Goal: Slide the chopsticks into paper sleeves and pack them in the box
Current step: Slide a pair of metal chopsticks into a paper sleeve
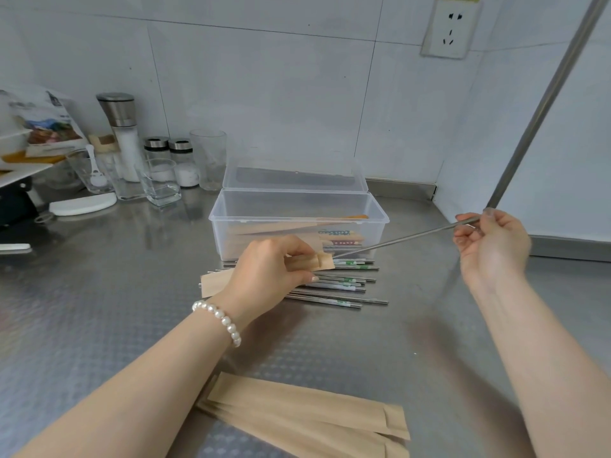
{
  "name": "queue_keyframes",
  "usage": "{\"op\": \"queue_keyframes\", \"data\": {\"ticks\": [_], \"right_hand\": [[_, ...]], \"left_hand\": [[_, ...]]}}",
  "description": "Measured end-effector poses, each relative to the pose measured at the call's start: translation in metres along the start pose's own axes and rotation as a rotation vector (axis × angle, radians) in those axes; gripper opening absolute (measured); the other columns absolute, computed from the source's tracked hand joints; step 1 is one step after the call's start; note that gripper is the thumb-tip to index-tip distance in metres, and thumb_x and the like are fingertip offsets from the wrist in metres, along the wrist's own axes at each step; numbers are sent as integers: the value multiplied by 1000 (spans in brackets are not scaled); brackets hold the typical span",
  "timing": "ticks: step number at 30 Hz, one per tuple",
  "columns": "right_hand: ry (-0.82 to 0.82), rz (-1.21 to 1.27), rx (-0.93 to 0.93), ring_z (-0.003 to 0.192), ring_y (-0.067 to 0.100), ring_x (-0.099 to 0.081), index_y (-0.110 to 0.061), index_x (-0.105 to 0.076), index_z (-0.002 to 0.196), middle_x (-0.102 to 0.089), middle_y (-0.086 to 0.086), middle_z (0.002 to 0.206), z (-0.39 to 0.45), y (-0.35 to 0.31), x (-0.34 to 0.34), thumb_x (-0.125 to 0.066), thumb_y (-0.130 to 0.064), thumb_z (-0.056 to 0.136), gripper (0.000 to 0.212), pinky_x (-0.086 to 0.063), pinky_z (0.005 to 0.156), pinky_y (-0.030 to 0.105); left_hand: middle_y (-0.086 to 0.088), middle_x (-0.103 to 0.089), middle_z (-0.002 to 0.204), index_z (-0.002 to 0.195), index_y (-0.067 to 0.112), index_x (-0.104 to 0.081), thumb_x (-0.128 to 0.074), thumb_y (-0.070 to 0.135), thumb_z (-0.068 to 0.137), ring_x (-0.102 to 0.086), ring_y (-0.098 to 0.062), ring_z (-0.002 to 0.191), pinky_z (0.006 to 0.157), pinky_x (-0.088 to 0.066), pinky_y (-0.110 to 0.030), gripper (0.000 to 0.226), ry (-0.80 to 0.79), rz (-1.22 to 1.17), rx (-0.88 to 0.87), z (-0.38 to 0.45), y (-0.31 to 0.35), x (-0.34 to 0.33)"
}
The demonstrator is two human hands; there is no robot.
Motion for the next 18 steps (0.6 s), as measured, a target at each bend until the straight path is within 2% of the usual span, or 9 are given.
{"op": "queue_keyframes", "data": {"ticks": [7,14,18], "right_hand": [[82,58,34,34,11,-44,-14,-40,81,-54,15,71,0,-7,7,-29,-3,98,23,-35,39,17],[-6,-2,28,36,12,-47,-15,-41,83,-56,13,72,-4,-3,-3,-32,-5,98,21,-35,40,17],[-68,-17,-16,35,11,-47,-14,-41,82,-55,14,72,-13,4,-13,-32,-3,98,21,-36,39,18]], "left_hand": [[12,-63,82,91,23,-69,-81,23,65,-49,-8,71,72,-39,-21,28,20,18,18,1,-3,3],[13,-63,83,91,23,-69,-81,22,65,-57,-10,81,77,-43,-22,28,4,19,5,1,-1,1],[12,-64,83,91,20,-70,-81,19,65,-60,-9,85,77,-43,-16,28,5,-1,-16,0,2,1]]}}
Point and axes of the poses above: each hand's wrist, its own z-axis towards the middle knuckle, its own x-axis out of the back of the hand, y = z × x, the point moved 7 cm from there along z, towards the middle knuckle
